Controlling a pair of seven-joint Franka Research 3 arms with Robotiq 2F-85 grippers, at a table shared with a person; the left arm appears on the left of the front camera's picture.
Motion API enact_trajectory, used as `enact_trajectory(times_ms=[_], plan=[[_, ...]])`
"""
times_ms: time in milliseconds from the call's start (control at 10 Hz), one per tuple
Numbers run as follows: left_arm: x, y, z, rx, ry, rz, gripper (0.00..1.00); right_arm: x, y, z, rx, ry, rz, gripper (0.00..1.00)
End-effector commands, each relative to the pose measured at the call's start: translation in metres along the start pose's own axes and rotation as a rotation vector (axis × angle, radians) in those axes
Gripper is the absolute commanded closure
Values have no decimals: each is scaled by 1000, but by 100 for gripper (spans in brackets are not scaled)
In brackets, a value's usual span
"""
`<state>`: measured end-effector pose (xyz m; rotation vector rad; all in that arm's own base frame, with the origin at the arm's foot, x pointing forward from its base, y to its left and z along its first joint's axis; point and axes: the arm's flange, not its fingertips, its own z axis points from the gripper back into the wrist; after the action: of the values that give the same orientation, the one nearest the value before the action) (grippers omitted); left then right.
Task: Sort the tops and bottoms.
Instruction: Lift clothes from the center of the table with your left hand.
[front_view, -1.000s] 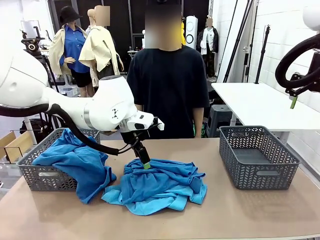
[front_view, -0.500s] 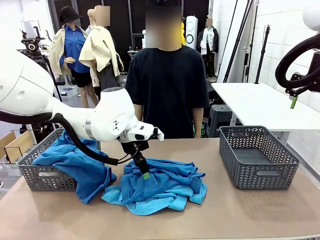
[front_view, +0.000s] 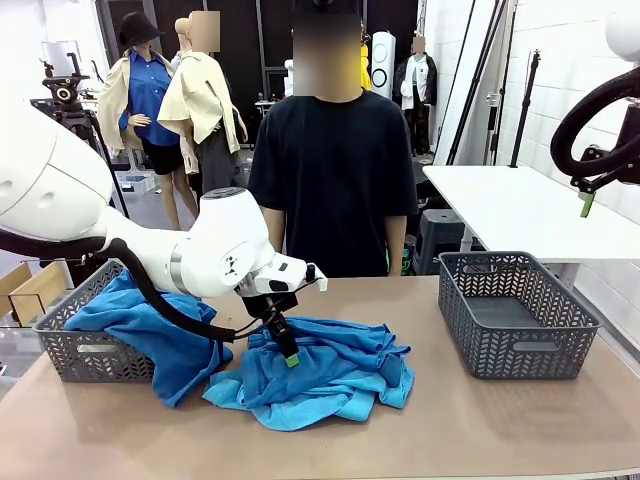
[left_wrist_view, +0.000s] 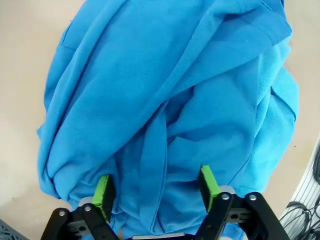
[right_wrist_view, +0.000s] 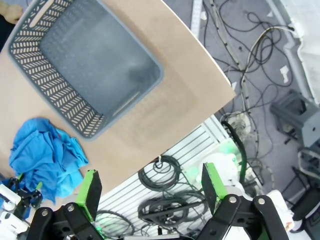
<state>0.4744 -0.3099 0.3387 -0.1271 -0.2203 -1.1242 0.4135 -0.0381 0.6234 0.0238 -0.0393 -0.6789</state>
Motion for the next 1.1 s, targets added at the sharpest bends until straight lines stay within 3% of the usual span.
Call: enact_trajectory(times_ms=[0,200,600,1000], plan=[[-3,3,5,12,0,-10,60,0,-1,1,-1,5,5,0],[-4,3,7,-8,-4,-4,100,0,-1,1,-1,5,5,0],[-4,6,20,-48,-21,13,100,0,-1,1,-1,5,5,0],[-4,9,70,-66,-87,38,100,0,-1,1,-1,5,5,0]])
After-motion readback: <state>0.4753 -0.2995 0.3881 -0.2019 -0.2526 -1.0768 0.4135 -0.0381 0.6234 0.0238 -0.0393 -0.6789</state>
